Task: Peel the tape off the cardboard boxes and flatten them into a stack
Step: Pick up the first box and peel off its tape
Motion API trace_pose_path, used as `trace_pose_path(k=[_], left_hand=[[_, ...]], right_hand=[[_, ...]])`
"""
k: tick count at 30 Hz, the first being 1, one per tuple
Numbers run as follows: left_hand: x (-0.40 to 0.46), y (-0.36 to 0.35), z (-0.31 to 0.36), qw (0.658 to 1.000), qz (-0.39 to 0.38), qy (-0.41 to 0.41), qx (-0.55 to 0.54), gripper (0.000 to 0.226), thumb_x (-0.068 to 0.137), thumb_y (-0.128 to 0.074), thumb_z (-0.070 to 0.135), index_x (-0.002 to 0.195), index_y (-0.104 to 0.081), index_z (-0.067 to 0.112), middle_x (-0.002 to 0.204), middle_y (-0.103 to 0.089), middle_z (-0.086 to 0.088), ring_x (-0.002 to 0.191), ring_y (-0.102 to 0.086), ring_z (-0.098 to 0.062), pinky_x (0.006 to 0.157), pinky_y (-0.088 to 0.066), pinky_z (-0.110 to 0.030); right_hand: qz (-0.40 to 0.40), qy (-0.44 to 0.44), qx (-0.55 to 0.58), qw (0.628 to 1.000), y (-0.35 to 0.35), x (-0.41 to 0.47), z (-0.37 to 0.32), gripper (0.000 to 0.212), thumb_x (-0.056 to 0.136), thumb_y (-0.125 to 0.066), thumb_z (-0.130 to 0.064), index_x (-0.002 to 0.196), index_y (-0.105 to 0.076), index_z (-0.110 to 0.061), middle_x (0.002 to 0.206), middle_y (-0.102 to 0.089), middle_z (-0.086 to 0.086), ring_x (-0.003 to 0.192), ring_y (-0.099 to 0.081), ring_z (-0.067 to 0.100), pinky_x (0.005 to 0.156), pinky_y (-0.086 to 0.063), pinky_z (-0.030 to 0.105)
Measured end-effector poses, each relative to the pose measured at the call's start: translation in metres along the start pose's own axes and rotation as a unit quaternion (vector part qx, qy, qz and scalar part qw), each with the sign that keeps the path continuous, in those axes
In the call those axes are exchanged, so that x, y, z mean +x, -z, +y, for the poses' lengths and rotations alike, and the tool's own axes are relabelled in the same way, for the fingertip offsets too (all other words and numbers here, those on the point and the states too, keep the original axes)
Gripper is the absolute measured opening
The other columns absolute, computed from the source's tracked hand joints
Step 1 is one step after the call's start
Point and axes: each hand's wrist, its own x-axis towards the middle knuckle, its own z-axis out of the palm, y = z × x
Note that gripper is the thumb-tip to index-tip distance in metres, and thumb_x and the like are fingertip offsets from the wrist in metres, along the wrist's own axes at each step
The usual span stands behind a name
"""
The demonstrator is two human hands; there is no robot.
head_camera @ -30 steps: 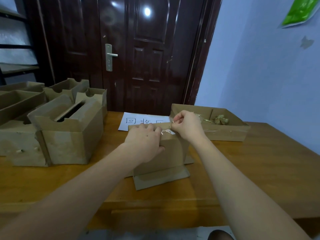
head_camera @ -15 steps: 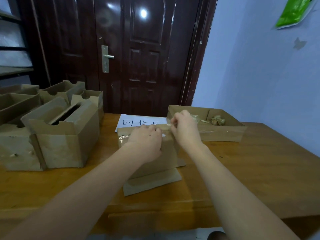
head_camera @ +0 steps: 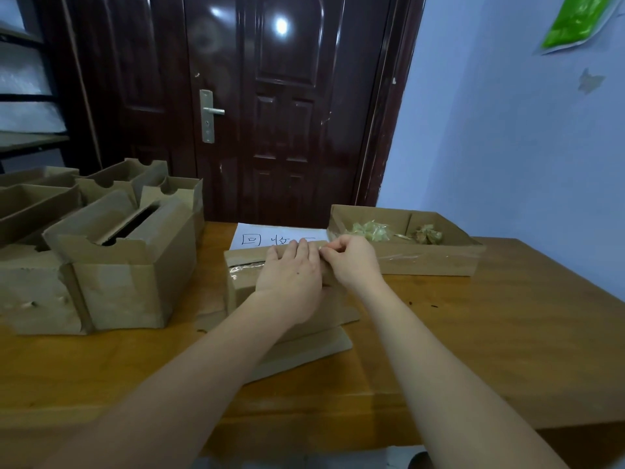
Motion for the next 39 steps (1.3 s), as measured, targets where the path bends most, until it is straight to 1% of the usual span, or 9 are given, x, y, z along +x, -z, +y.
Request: trace_pose_path(k=[2, 7, 15, 20, 24, 28, 33, 36, 39], left_hand=[[-0.001, 0.000, 0.000, 1.000, -0.004, -0.005, 0.007, 0.077, 0.108, -0.033, 0.050, 0.163, -0.001, 0.007, 0.172, -0.008, -0.012, 0.158, -0.006, -0.028, 0.125, -0.014, -0.053], [-0.003, 0.002, 0.000, 1.000, -0.004, -0.001, 0.001, 0.078, 0.109, -0.034, 0.052, 0.163, -0.001, 0.007, 0.172, -0.007, -0.012, 0.158, -0.005, -0.029, 0.126, -0.013, -0.054], [-0.008, 0.003, -0.009, 1.000, -0.003, 0.003, 0.000, 0.085, 0.103, -0.042, 0.060, 0.162, -0.012, 0.008, 0.169, -0.017, -0.012, 0.156, -0.014, -0.029, 0.124, -0.020, -0.052], [-0.008, -0.001, -0.031, 1.000, 0.012, -0.001, -0.012, 0.083, 0.101, -0.045, 0.062, 0.160, -0.017, 0.011, 0.168, -0.021, -0.008, 0.156, -0.016, -0.026, 0.125, -0.018, -0.050], [-0.009, -0.004, -0.031, 0.998, 0.039, -0.013, -0.041, 0.079, 0.098, -0.051, 0.062, 0.156, -0.026, 0.015, 0.168, -0.024, -0.006, 0.156, -0.017, -0.024, 0.126, -0.015, -0.047], [-0.013, -0.006, -0.032, 0.995, 0.079, -0.027, -0.051, 0.071, 0.095, -0.057, 0.062, 0.147, -0.037, 0.017, 0.163, -0.035, -0.003, 0.154, -0.024, -0.020, 0.125, -0.015, -0.038], [-0.016, -0.010, -0.033, 0.991, 0.112, -0.044, -0.053, 0.071, 0.096, -0.055, 0.062, 0.150, -0.039, 0.019, 0.160, -0.039, -0.001, 0.152, -0.027, -0.019, 0.125, -0.015, -0.034], [-0.015, -0.010, -0.033, 0.990, 0.119, -0.048, -0.062, 0.072, 0.095, -0.055, 0.063, 0.150, -0.040, 0.020, 0.160, -0.040, 0.000, 0.151, -0.029, -0.018, 0.124, -0.015, -0.032], [-0.014, -0.010, -0.034, 0.989, 0.117, -0.050, -0.075, 0.073, 0.094, -0.056, 0.064, 0.151, -0.038, 0.021, 0.160, -0.040, 0.002, 0.151, -0.029, -0.016, 0.124, -0.015, -0.031]], right_hand=[[0.013, 0.008, -0.059, 0.998, -0.005, -0.001, -0.004, 0.019, 0.098, -0.062, -0.024, 0.081, -0.069, -0.019, 0.094, -0.071, 0.000, 0.093, -0.066, 0.023, 0.087, -0.056, 0.043], [0.027, 0.010, -0.127, 0.992, -0.003, 0.008, -0.003, 0.017, 0.102, -0.054, -0.022, 0.108, -0.068, -0.014, 0.112, -0.069, 0.006, 0.105, -0.064, 0.026, 0.095, -0.053, 0.045], [0.068, -0.021, -0.094, 0.993, 0.045, 0.021, 0.012, 0.018, 0.100, -0.060, -0.009, 0.087, -0.062, -0.021, 0.105, -0.067, 0.003, 0.091, -0.060, 0.016, 0.076, -0.046, 0.029], [0.091, 0.087, -0.103, 0.987, 0.063, 0.007, 0.013, 0.012, 0.095, -0.068, -0.009, 0.096, -0.075, -0.019, 0.102, -0.064, -0.003, 0.085, -0.055, 0.009, 0.078, -0.044, 0.020], [0.063, 0.139, -0.044, 0.987, 0.042, -0.003, 0.001, 0.017, 0.088, -0.075, -0.009, 0.098, -0.074, -0.023, 0.096, -0.062, -0.004, 0.078, -0.056, 0.004, 0.069, -0.043, 0.007], [-0.025, 0.097, 0.098, 0.990, 0.019, -0.007, 0.001, 0.017, 0.083, -0.082, -0.011, 0.097, -0.073, -0.017, 0.086, -0.067, -0.006, 0.070, -0.059, -0.003, 0.065, -0.047, 0.009], [-0.098, 0.056, 0.212, 0.971, 0.013, -0.005, 0.015, 0.012, 0.089, -0.078, -0.024, 0.100, -0.079, -0.020, 0.092, -0.076, -0.011, 0.084, -0.068, -0.003, 0.080, -0.057, 0.019], [-0.146, 0.031, 0.241, 0.959, 0.011, -0.002, 0.021, 0.018, 0.090, -0.077, -0.025, 0.108, -0.077, -0.021, 0.099, -0.077, -0.006, 0.085, -0.069, -0.003, 0.068, -0.052, 0.013], [-0.083, 0.021, 0.261, 0.962, 0.013, 0.008, 0.025, 0.010, 0.093, -0.074, -0.016, 0.101, -0.078, -0.011, 0.096, -0.078, 0.005, 0.084, -0.072, 0.010, 0.070, -0.058, 0.021]])
